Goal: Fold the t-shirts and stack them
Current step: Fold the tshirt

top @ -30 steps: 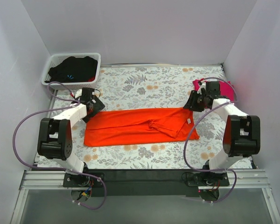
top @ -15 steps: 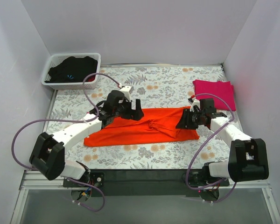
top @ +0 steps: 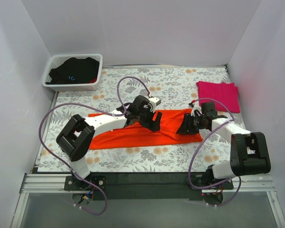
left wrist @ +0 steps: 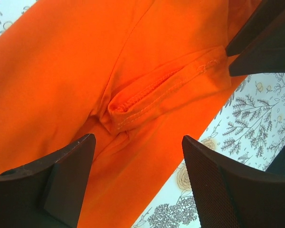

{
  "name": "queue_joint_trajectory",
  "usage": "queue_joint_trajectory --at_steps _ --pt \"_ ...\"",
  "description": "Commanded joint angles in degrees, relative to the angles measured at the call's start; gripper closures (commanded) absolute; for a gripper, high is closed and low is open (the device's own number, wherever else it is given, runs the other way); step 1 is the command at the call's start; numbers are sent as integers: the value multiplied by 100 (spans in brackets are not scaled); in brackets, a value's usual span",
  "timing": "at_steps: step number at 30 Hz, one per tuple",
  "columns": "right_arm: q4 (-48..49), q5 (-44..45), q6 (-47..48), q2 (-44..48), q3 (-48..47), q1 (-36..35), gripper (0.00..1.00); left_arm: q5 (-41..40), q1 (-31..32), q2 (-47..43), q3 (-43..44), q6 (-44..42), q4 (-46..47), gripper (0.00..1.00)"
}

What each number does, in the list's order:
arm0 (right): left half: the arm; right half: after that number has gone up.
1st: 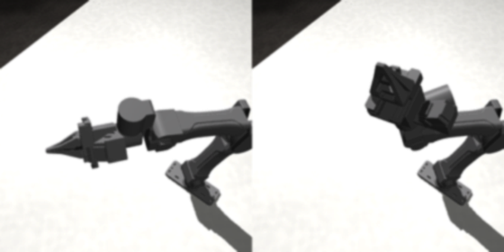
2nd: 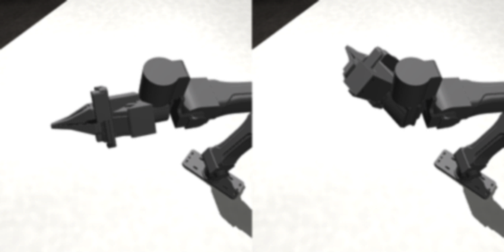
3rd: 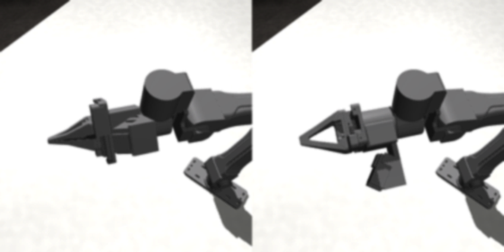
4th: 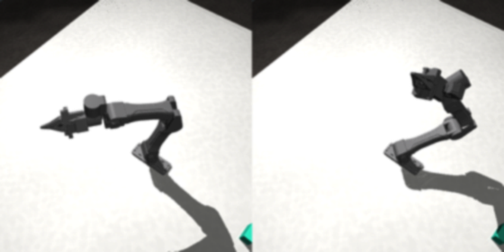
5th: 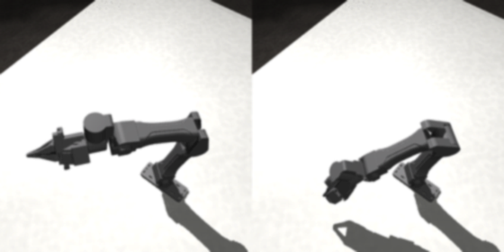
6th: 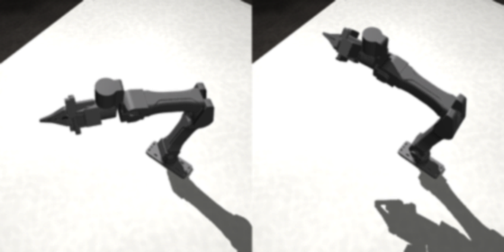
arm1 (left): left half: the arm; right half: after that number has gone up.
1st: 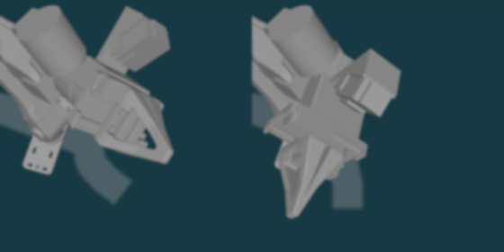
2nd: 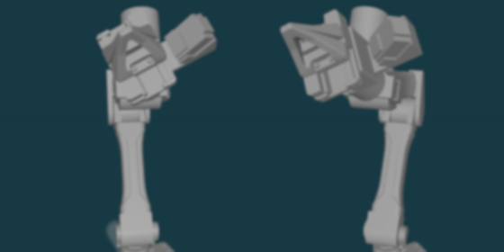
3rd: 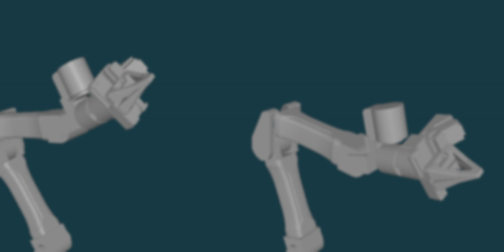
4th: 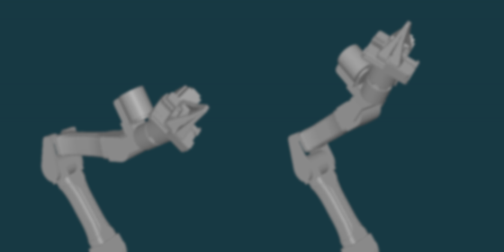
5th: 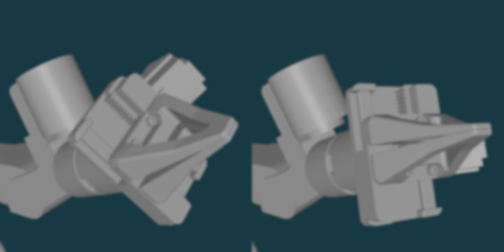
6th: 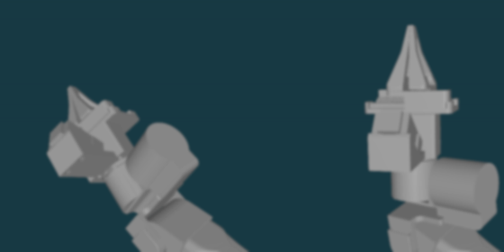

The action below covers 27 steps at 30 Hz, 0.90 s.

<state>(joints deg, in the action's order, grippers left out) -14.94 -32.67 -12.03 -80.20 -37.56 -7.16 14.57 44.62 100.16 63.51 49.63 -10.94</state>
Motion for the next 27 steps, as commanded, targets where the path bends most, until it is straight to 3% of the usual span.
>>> queue_joint_trajectory --at_steps 1,15,22,27 --pt "298 -179 -1 -100 91 -14 60 81 73 47 311 -208 101 32" --pt "386 -170 8 -294 91 -22 69 -24 143 513 505 -278 145 34" --pt "308 -284 25 -66 -5 -22 95 134 143 549 549 -313 145 44" --pt "53 -258 157 136 -172 -22 99 169 152 549 549 -348 162 47"
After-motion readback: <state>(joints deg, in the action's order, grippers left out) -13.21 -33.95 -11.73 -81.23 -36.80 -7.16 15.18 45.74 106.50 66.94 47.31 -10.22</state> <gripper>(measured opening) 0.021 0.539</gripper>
